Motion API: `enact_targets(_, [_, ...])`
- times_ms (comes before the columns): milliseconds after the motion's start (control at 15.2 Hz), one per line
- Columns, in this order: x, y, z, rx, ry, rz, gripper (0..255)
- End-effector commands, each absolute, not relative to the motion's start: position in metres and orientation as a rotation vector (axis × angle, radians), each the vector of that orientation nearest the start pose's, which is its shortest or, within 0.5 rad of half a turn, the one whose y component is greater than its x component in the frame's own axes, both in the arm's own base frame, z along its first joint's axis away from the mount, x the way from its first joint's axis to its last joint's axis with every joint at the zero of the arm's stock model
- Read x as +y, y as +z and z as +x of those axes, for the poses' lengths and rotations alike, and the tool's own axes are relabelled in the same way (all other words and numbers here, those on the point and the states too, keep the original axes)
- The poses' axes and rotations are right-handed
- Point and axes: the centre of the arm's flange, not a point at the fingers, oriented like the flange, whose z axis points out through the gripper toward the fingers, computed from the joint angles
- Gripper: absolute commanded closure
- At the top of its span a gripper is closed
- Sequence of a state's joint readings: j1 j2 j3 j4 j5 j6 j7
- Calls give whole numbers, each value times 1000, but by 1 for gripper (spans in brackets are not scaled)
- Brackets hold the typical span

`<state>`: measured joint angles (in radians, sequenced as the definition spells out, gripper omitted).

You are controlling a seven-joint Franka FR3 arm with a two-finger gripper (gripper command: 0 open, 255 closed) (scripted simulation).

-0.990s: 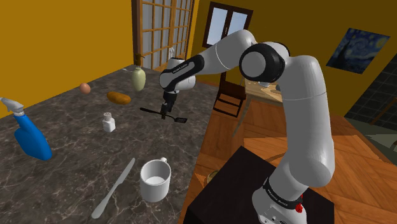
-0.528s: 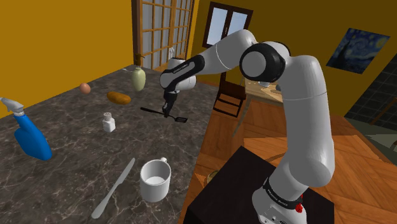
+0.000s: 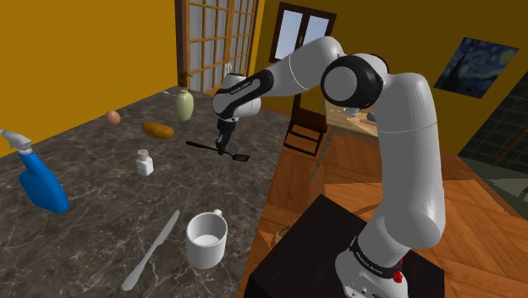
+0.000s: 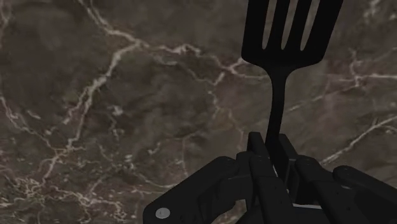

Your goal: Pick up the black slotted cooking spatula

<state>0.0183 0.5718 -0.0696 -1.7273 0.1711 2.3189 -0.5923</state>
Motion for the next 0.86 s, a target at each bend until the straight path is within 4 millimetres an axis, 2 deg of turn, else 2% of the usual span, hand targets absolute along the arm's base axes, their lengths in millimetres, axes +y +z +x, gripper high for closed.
enact_targets(0, [-26,265,673,-665,-75,-2990,255])
enact_targets(660, [-26,317,673,-665,-75,-2990,255])
enact_targets(792, [-26,318,673,-665,-75,-2990,255])
